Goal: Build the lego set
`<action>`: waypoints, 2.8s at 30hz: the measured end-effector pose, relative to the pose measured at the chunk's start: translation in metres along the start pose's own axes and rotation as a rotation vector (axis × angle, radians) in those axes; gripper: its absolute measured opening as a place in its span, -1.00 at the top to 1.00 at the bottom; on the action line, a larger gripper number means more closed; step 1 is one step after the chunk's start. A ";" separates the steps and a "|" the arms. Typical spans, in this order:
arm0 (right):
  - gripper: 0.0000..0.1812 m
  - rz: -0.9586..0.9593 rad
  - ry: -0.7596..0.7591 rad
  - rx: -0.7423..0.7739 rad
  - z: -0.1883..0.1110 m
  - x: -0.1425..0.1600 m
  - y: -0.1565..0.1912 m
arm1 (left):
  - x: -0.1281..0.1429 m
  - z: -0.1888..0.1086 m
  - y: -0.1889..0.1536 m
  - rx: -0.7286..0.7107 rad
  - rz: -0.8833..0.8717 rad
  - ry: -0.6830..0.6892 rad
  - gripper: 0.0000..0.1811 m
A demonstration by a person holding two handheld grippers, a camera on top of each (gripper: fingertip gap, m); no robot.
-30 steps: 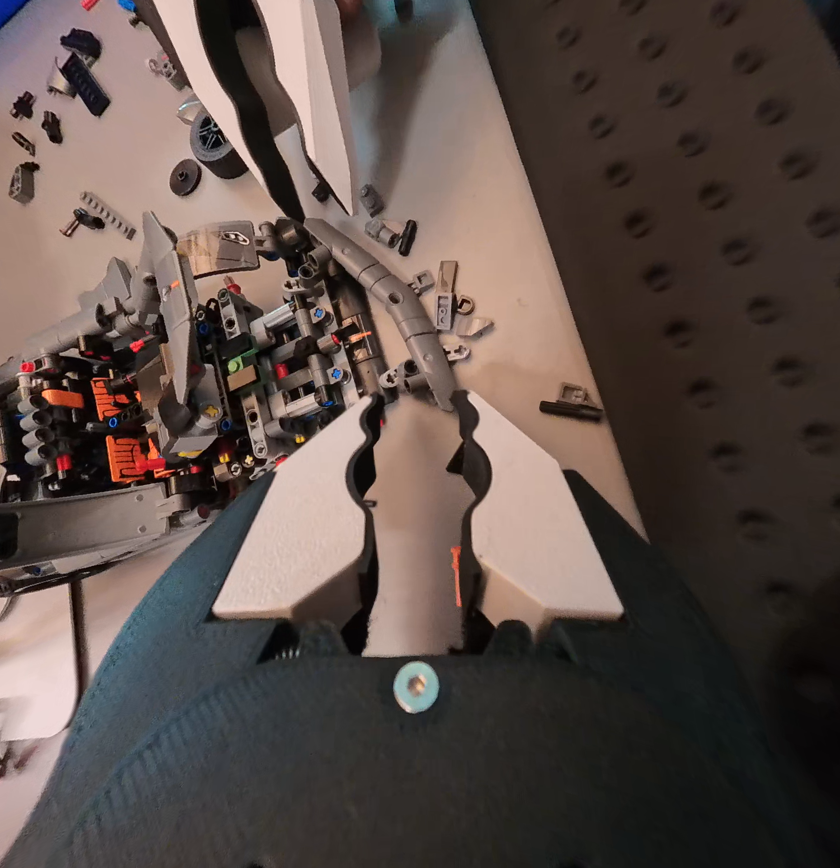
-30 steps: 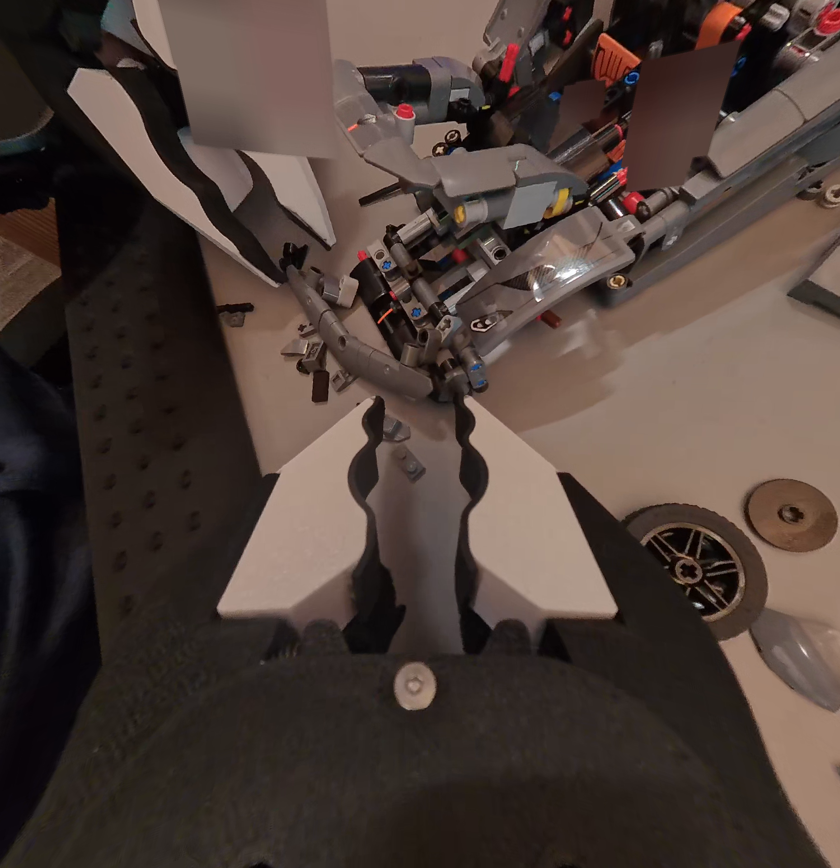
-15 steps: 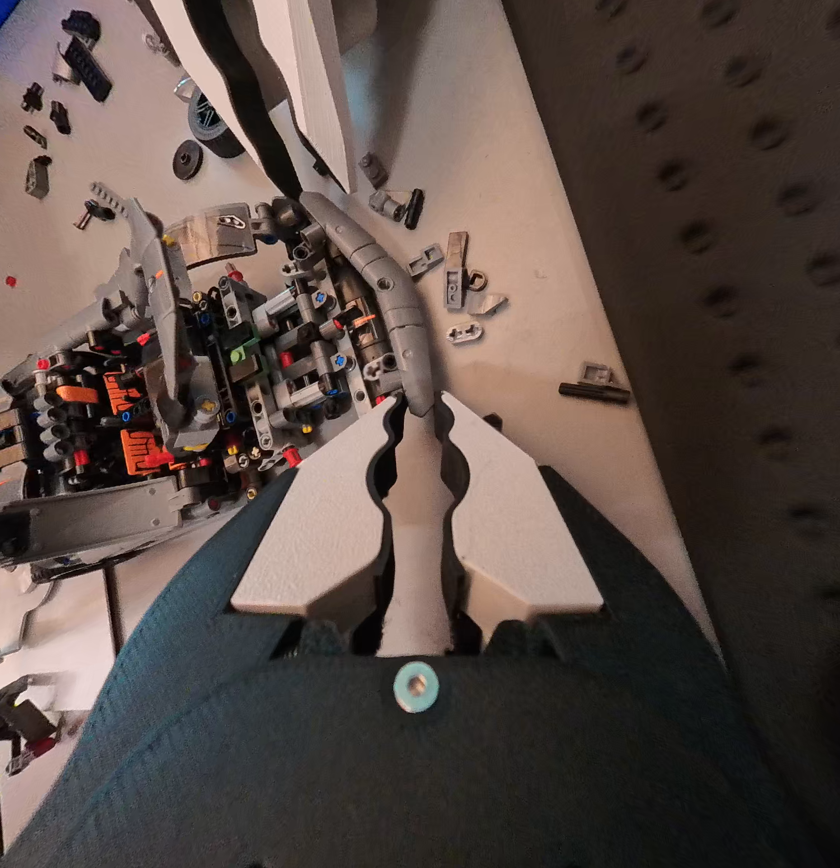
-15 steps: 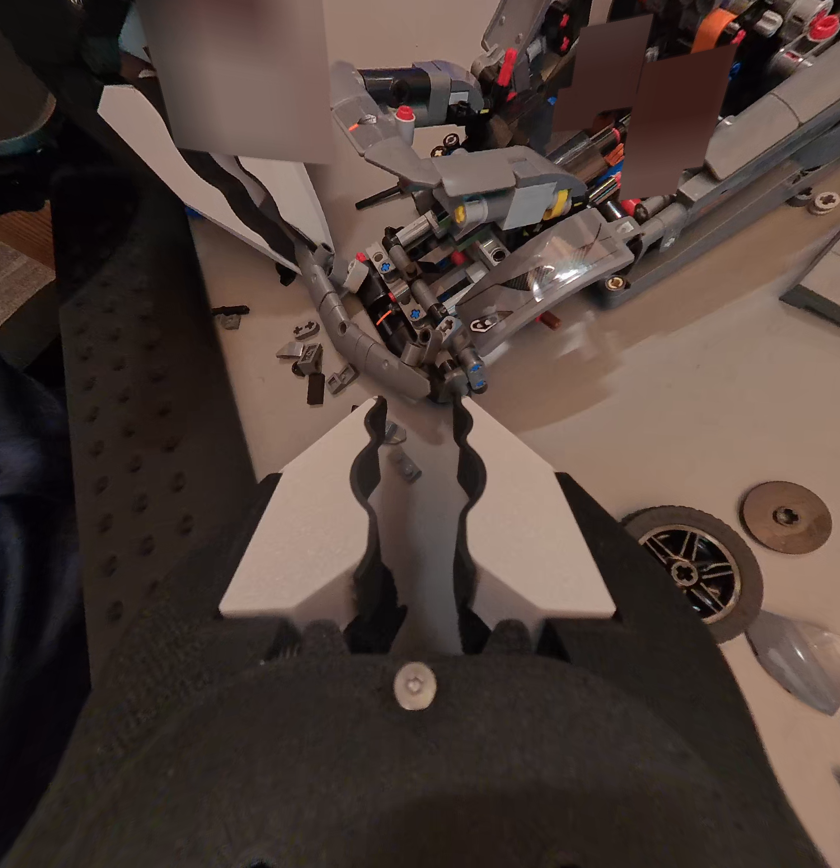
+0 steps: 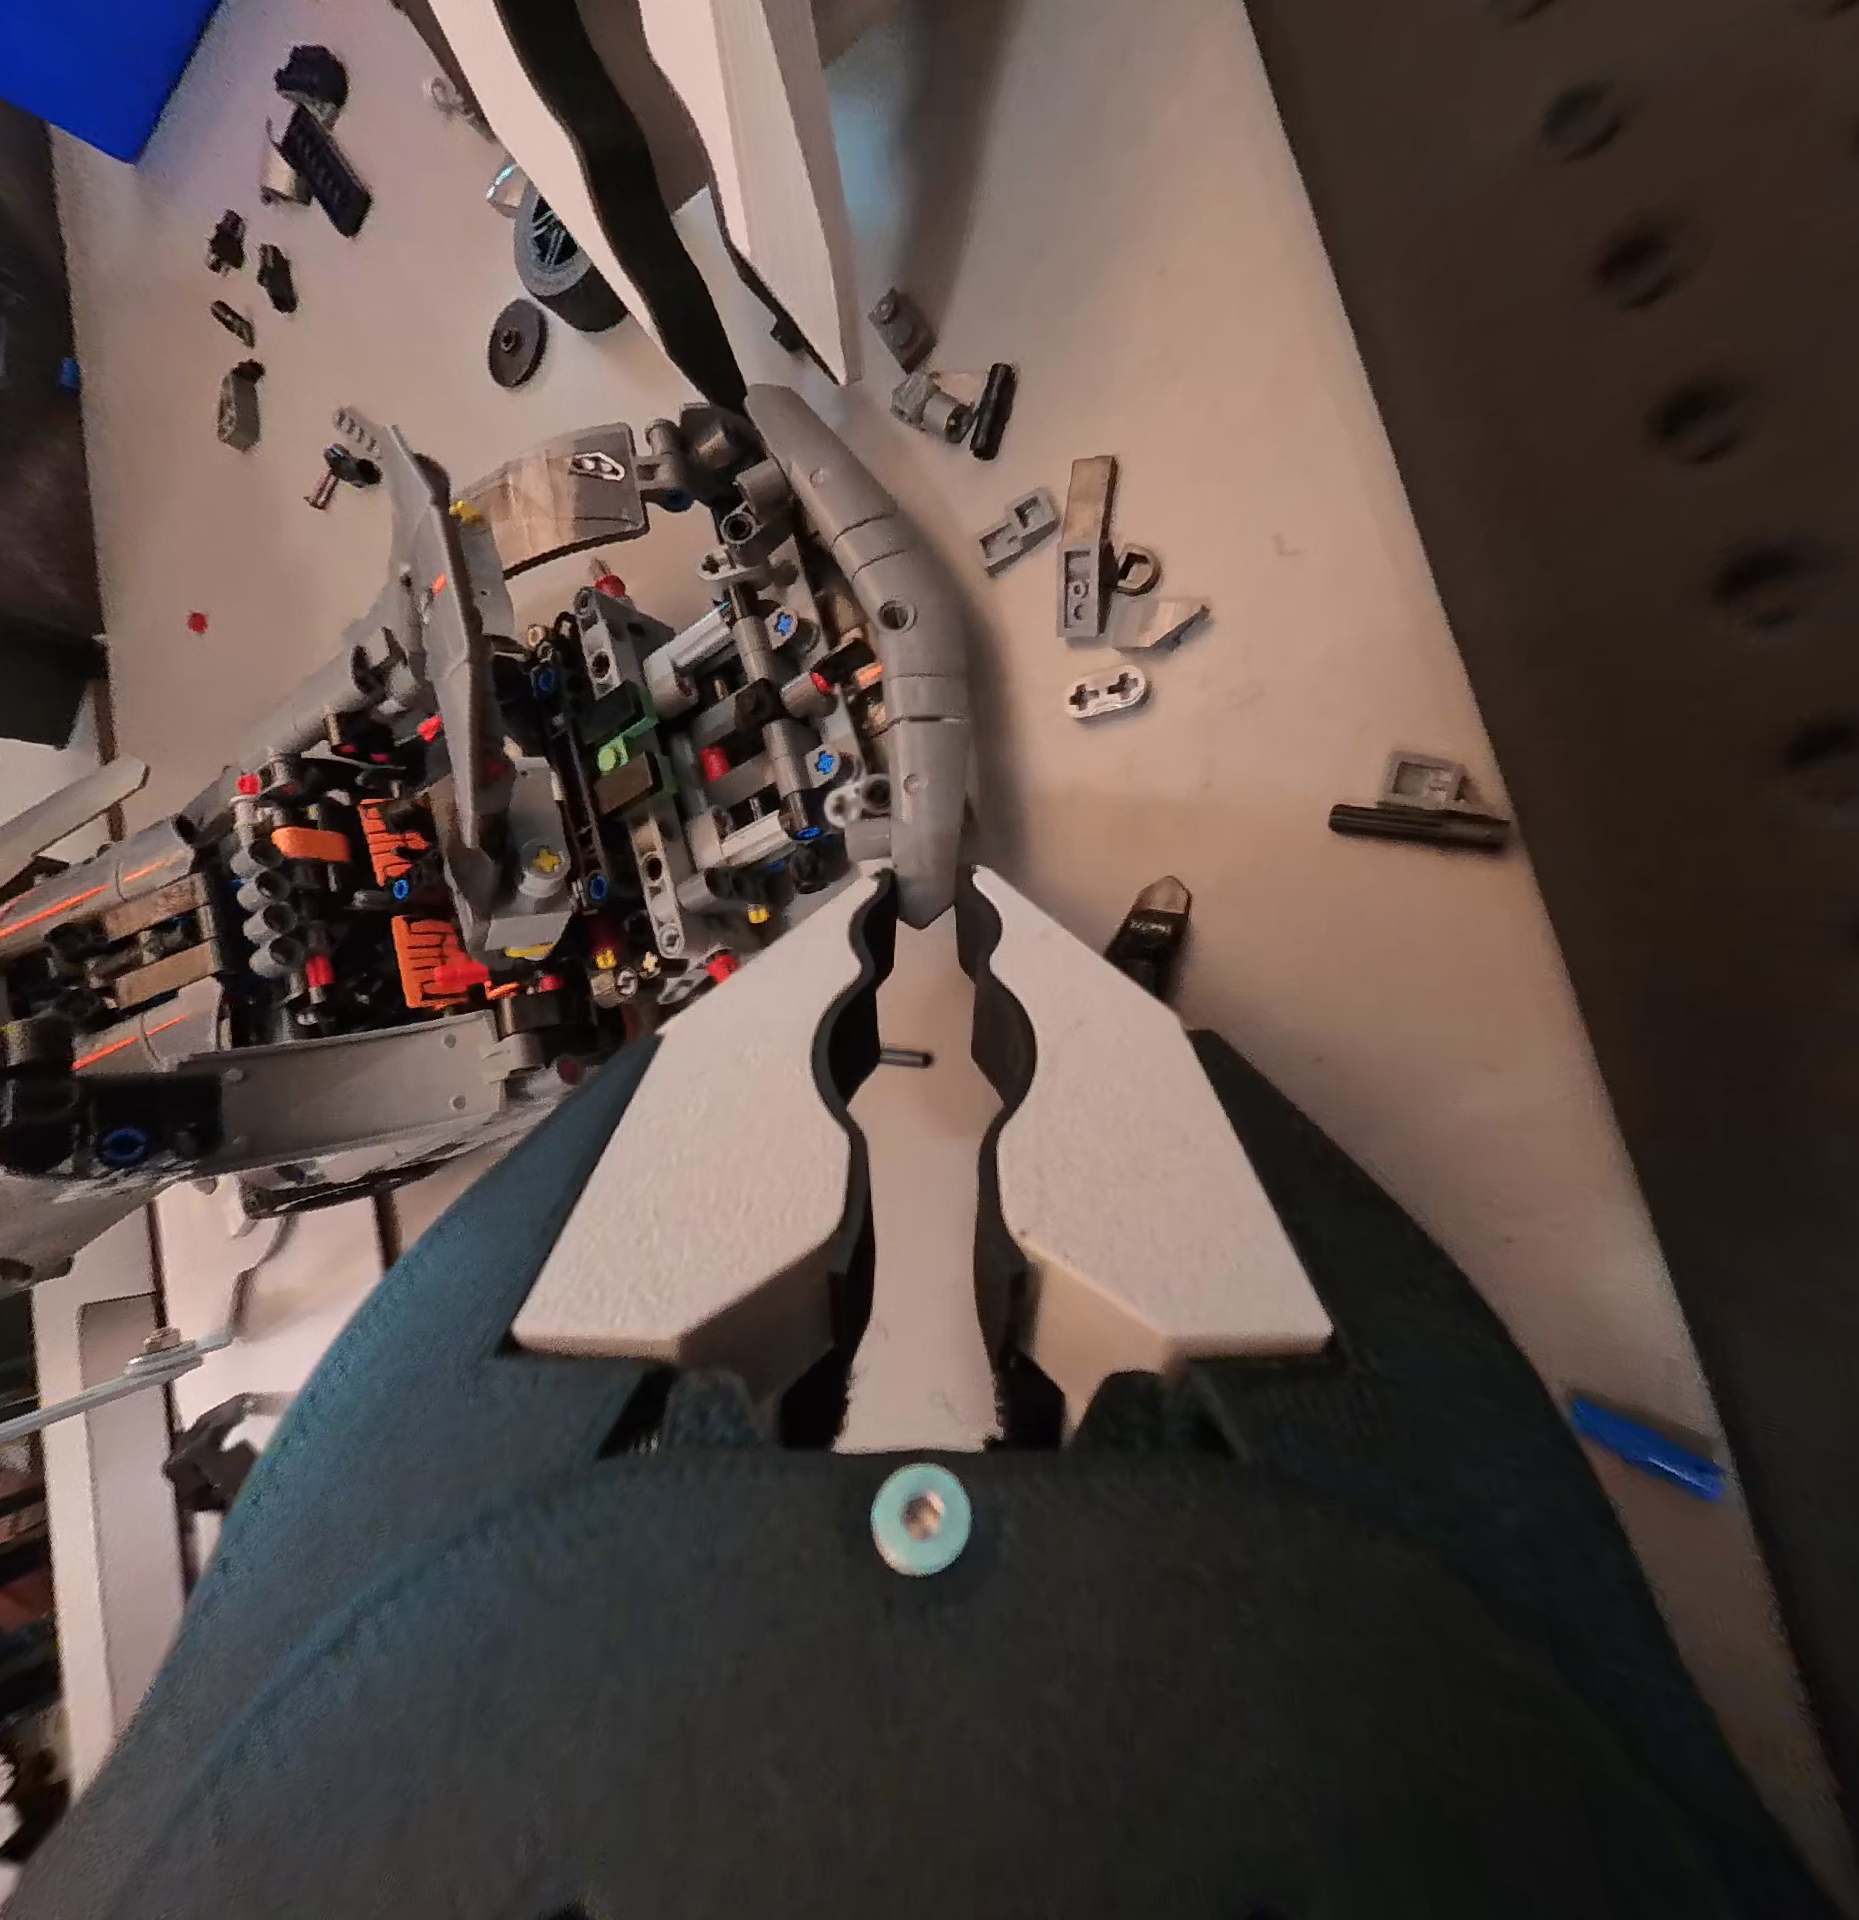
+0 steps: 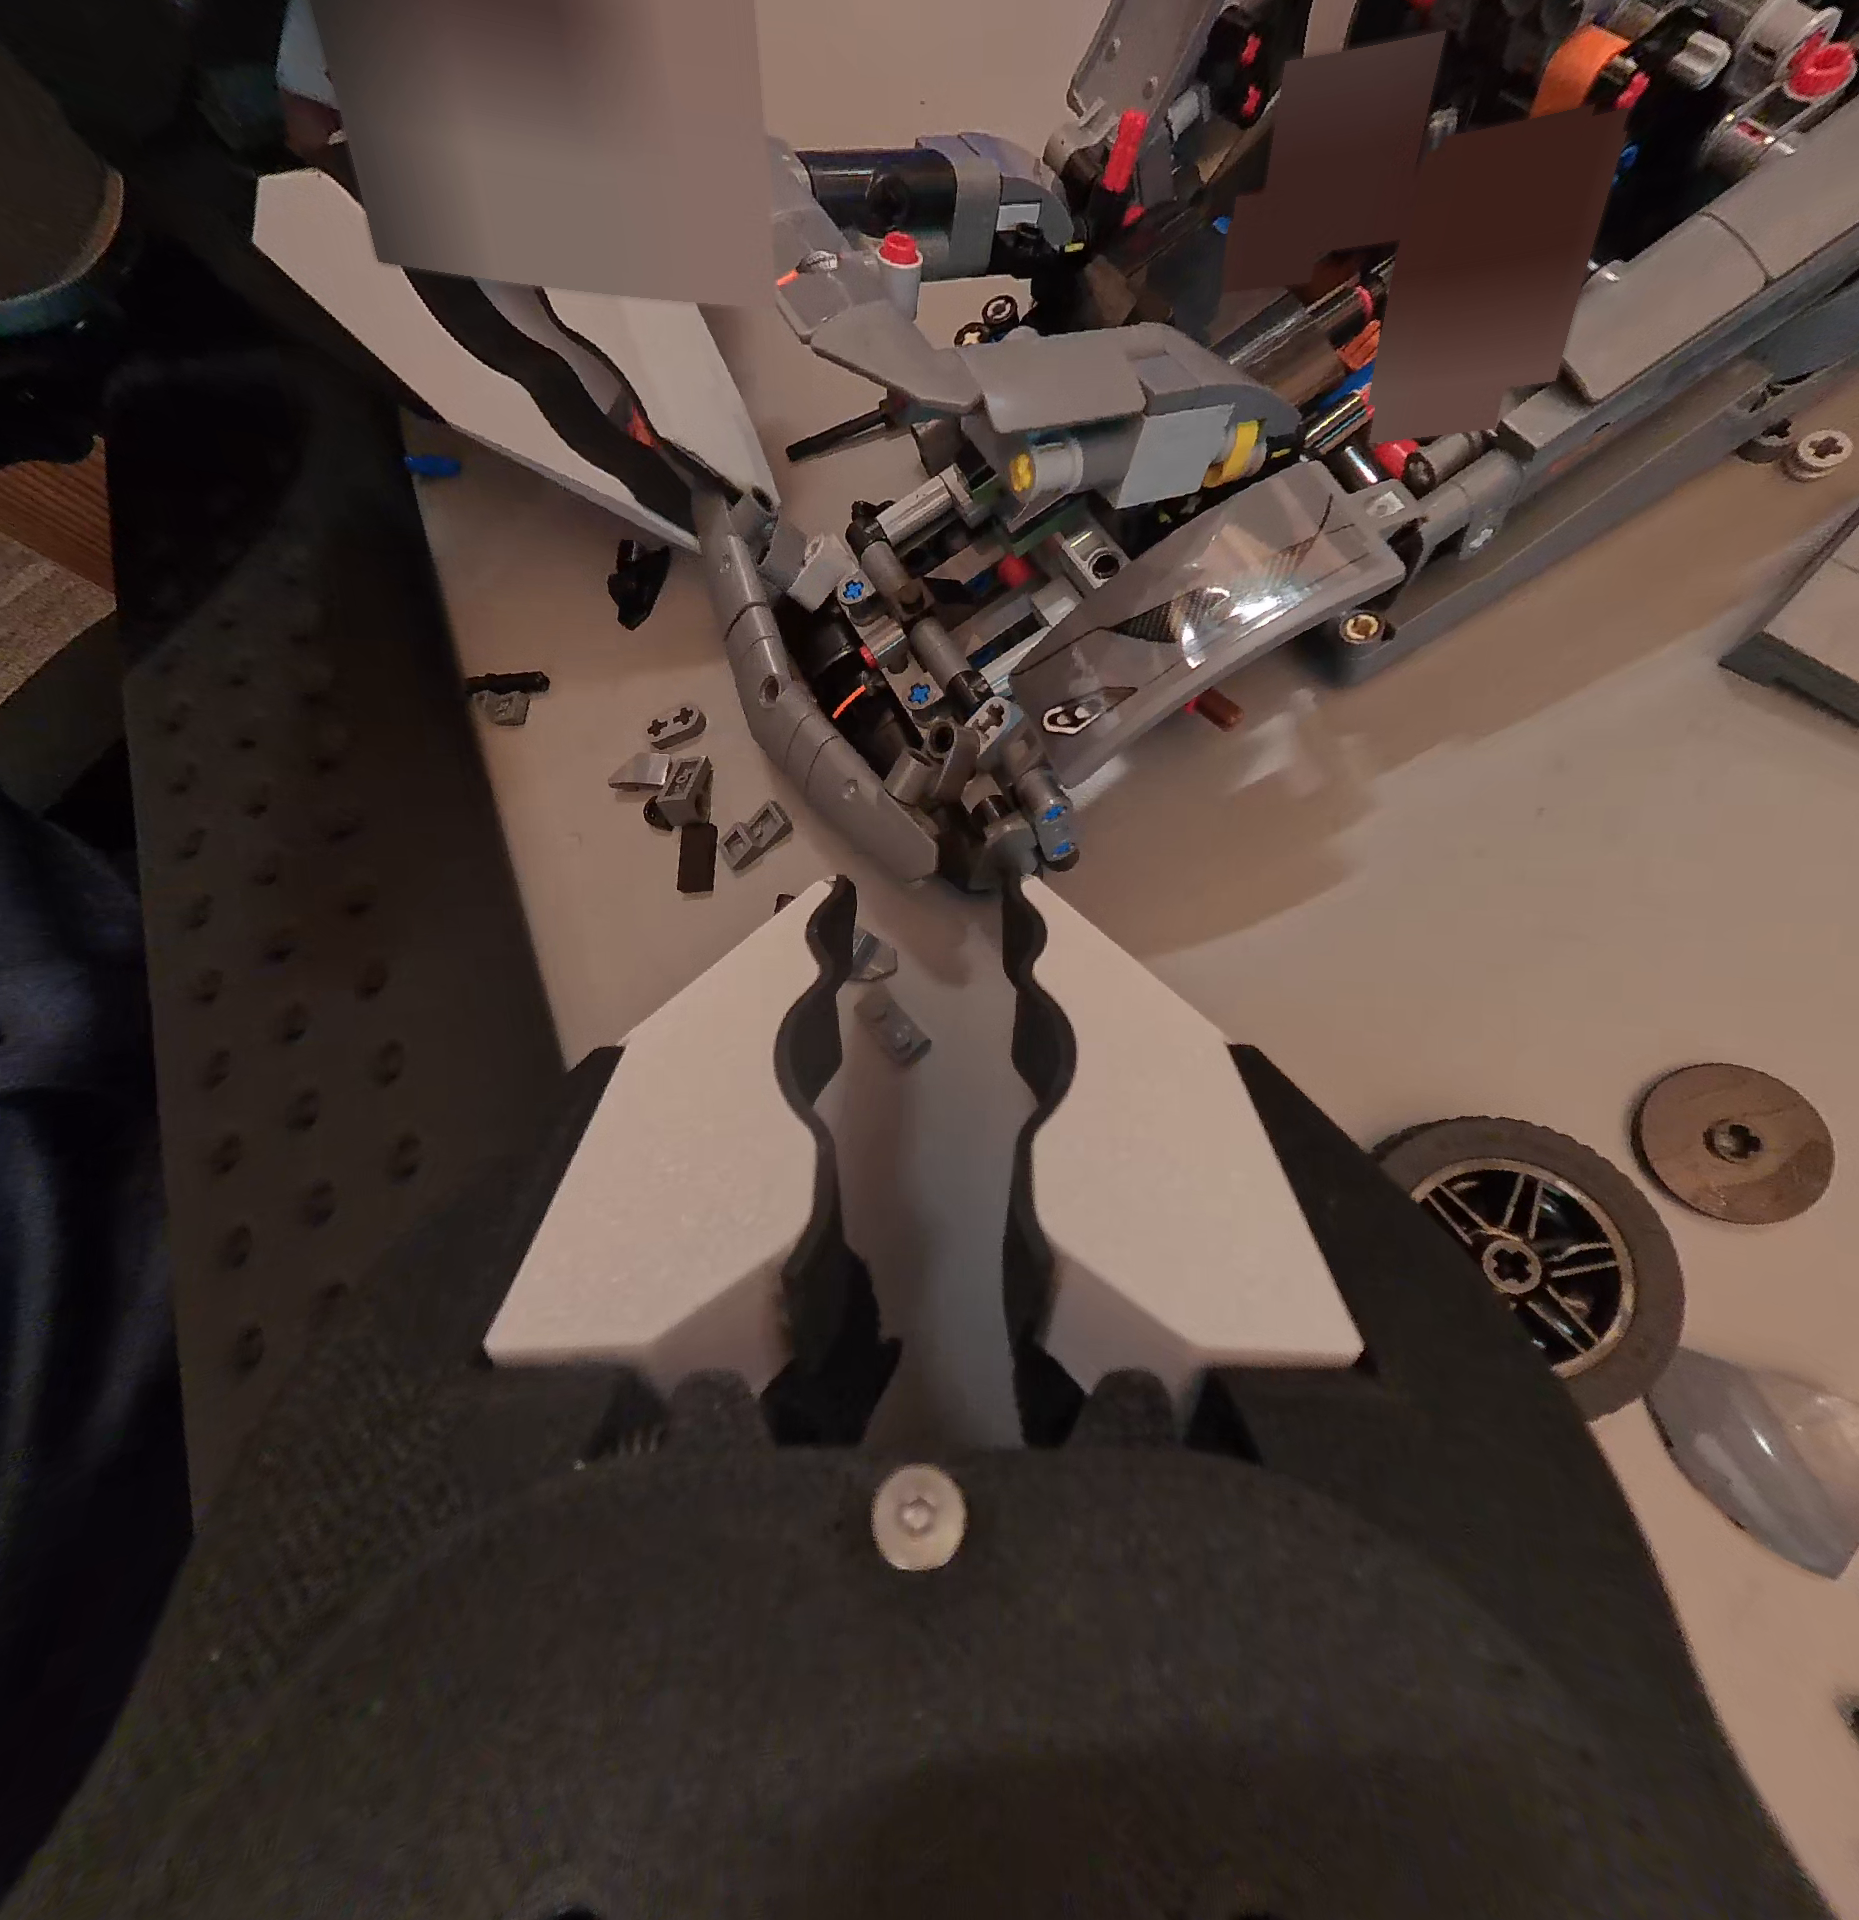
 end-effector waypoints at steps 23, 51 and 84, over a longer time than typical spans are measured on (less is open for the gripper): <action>0.73 -0.017 0.005 0.012 0.000 0.001 -0.001 | -0.002 -0.003 0.004 -0.041 0.015 -0.015 0.91; 0.63 -0.482 0.105 0.233 0.053 -0.045 0.051 | -0.003 -0.009 0.010 -0.088 0.008 -0.041 0.91; 0.85 -0.497 -0.056 -0.005 0.042 -0.040 0.062 | -0.022 0.002 0.008 -0.082 -0.093 -0.186 0.85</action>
Point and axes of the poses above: each gripper's, where its closed fingertips meet, z out along the fingers, x out of its underside, y = z × x across the jaws, the point moved 5 cm from there along -z, back along the fingers, and after that the axes turned 4 degrees about -y, right-handed, at the moved point
